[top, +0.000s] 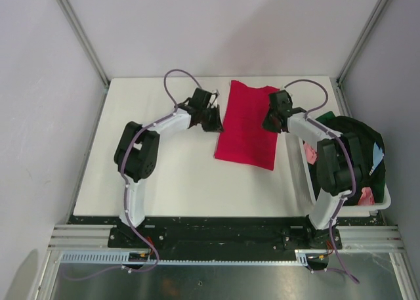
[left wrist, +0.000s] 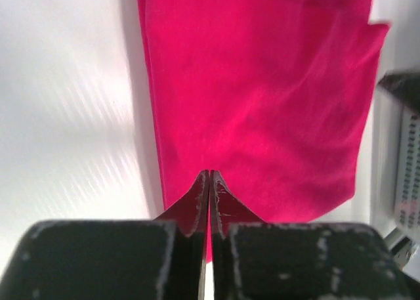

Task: Fold and stack the t-shirts
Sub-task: Fold the folded rectangular tshirt in 1/3 of the way, then grab one side of the 2/3 rectangular tshirt with both arms

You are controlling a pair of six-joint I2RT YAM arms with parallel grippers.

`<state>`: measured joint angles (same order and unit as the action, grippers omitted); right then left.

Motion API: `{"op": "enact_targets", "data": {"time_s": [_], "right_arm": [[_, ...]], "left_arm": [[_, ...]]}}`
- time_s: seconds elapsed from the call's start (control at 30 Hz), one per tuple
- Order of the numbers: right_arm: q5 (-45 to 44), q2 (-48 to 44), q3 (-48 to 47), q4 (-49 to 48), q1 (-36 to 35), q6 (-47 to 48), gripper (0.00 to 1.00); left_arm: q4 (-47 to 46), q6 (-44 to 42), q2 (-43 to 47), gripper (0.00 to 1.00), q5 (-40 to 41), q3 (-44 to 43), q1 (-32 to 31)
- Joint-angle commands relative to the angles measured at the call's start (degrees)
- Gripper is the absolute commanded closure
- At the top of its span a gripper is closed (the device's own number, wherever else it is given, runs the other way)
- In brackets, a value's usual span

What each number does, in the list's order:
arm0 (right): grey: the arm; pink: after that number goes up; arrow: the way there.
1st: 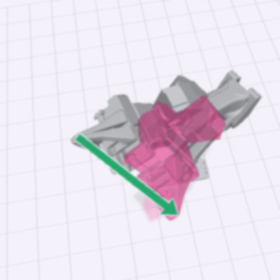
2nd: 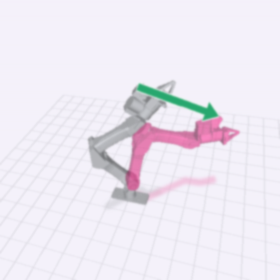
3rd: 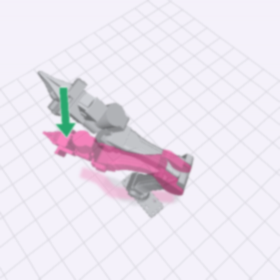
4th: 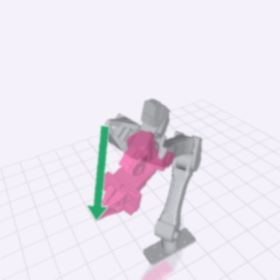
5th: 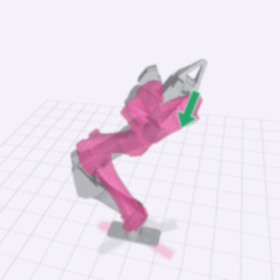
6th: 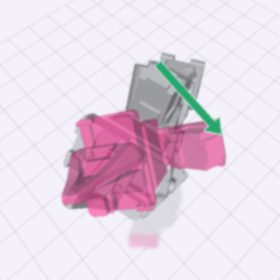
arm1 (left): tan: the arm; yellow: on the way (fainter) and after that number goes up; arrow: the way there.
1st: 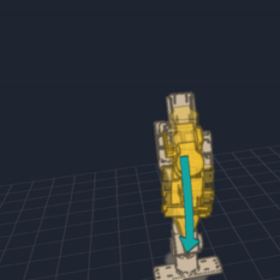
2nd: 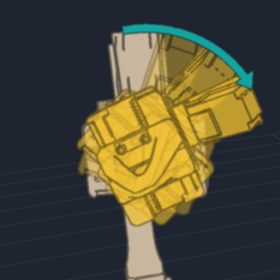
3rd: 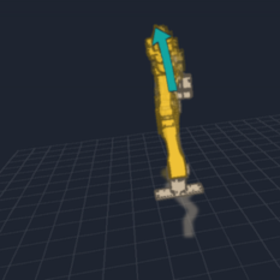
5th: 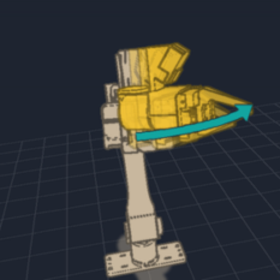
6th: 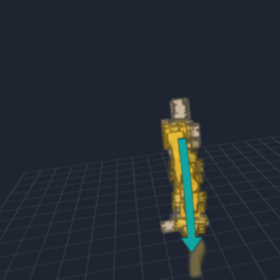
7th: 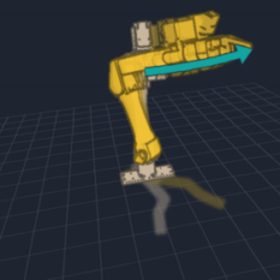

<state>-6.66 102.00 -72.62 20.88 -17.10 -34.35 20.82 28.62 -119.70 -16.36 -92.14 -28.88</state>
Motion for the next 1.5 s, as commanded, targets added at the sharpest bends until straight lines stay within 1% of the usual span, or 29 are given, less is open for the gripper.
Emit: {"op": "enact_targets", "data": {"time_s": [0.0, 0.17, 0.33, 0.5, 0.63, 0.8, 0.93, 1.07, 1.23, 1.33, 1.47], "right_arm": [[-1.58, 4.33, -2.35, -0.59, 3.58, 1.57, 0.83], [-1.37, 9.32, -4.88, -0.26, 5.74, 2.95, 0.82], [-2.15, 12.59, -9.96, 3.59, 5.77, 4.61, 0.77], [-3.3, 9.6, -11.92, 6.7, 5.52, 5.69, 0.72], [-2.37, 6.01, -11.52, 10.03, 3.85, 5.05, 0.71], [-0.91, -0.34, -5.11, 10.81, -1.44, 2.72, 0.7], [0.45, -6.32, 4.04, 9.18, -4.21, -0.25, 0.72], [2.0, -12.59, 13.43, 7.03, -5.23, -3.24, 0.72], [2.67, -17.19, 22.58, 4.94, -6.17, -5.89, 0.72], [2.78, -18.23, 26.42, 3.88, -5.75, -6.51, 0.73], [2.39, -20.02, 28.92, 4.53, -5.41, -6.57, 0.74]], "left_arm": [[-5.28, 2.38, 3.66, 0.99, -4.75, 9.05, -1.12], [-7.92, 4.56, 5.05, 1.0, -3.92, 17.71, -1.74], [-8.24, 4.97, 6.52, 1.0, -0.83, 21.75, -1.83], [-8.17, 4.49, 8.38, 1.0, -0.67, 21.76, -1.79], [-8.2, 4.74, 10.52, 1.0, -0.97, 22.19, -1.87], [-8.19, 5.32, 14.57, 0.97, -1.54, 24.76, -2.13], [-8.25, 5.48, 18.03, 0.96, -2.4, 27.43, -3.32], [-8.83, 5.59, 19.07, 0.96, -2.33, 29.82, -5.37], [-10.05, 5.97, 16.2, 0.97, 0.11, 32.41, -6.65], [-11.13, 6.5, 14.82, 0.99, 0.94, 34.39, -6.68], [-12.41, 7.17, 16.94, 1.0, 0.87, 37.37, -6.82]]}}
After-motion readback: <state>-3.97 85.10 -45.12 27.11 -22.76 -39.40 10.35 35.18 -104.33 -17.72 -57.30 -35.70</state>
